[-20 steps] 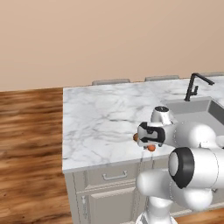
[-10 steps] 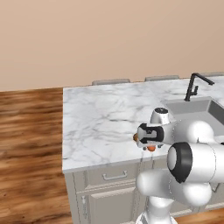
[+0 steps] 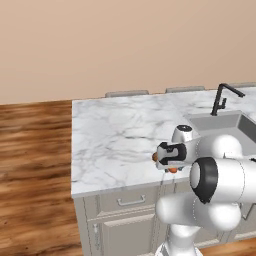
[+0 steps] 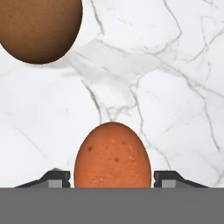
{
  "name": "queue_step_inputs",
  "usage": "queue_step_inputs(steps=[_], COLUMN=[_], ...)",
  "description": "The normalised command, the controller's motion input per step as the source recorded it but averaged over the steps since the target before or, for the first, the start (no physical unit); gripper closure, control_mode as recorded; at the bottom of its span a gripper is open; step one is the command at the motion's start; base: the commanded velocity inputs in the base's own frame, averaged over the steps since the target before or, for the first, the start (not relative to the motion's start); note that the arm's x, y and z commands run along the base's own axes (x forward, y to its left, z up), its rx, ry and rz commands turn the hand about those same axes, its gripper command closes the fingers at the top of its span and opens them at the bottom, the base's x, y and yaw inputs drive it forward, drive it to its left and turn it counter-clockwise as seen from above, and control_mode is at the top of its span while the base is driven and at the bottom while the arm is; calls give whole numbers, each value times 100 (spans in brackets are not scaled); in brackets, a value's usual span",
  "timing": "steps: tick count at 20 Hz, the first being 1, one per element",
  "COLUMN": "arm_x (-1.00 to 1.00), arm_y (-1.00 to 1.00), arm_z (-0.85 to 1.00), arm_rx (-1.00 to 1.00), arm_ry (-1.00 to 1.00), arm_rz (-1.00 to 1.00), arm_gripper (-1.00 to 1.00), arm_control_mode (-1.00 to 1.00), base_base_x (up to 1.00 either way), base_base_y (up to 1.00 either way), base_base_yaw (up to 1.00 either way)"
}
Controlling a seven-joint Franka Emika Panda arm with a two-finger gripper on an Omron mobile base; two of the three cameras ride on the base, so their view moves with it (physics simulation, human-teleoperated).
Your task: Gather the eggs and milk located in the vicinity of the sink area and place them right next to the bowl.
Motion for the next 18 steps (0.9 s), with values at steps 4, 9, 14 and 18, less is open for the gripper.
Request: queue_step_inputs(steps=[4,9,14,18], arm_x=[0,0,-28,-71], arm_y=[0,0,10,0], arm_z=[0,0,56,92], arm_rx=[0,0,0,0], arm_ry=[0,0,12,8], arm_rz=[0,0,-5,-5], arm_gripper=[100,100,100,100], arm_control_mode=[-100,-100,-100,-100], base_base_x=[0,0,0,0], base_base_y=[0,0,0,0], base_base_yaw=[0,0,0,0])
